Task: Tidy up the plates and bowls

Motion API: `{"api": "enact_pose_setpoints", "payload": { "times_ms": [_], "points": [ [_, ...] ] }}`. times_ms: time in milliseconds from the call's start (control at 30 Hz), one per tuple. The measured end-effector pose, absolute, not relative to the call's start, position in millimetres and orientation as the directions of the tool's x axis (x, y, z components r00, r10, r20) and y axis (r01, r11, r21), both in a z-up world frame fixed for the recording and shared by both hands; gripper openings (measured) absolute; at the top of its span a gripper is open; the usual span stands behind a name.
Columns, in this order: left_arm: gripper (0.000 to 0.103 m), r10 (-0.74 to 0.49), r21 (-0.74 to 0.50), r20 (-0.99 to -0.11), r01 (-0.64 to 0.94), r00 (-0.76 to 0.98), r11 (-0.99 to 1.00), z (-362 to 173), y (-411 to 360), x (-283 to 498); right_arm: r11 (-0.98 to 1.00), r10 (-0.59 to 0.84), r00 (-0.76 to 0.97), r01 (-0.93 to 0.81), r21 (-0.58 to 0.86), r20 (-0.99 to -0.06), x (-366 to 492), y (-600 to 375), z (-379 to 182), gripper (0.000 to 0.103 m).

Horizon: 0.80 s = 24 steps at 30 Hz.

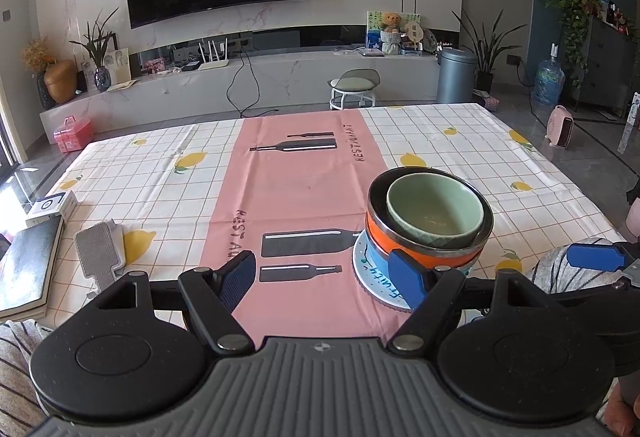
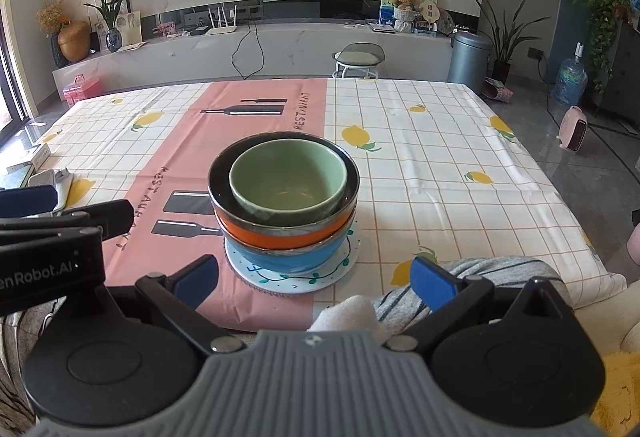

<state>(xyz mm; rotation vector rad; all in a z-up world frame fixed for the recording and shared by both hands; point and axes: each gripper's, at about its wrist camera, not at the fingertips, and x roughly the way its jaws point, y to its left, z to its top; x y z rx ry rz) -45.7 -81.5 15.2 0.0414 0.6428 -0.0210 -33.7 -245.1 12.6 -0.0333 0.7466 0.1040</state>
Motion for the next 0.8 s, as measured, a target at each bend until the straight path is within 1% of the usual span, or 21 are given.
{"api": "enact_pose_setpoints", "payload": {
  "times_ms": [333, 800],
  "points": [
    [0.089, -0.015, 0.004, -0.613, 0.023, 0.79, 1.0, 16.0, -81.3, -46.9, 0.992, 0.11, 0.742, -0.126, 0.024, -0.661, -43.1, -248.2, 18.6, 0.1],
    [0.089, -0.004, 0.012, -0.624, 0.015, 0.781, 1.0, 11.9, -86.3, -45.8, 0.991, 0.118, 0.73, -0.128, 0.036, -0.673, -42.1, -251.0, 12.1, 0.1]
  ]
}}
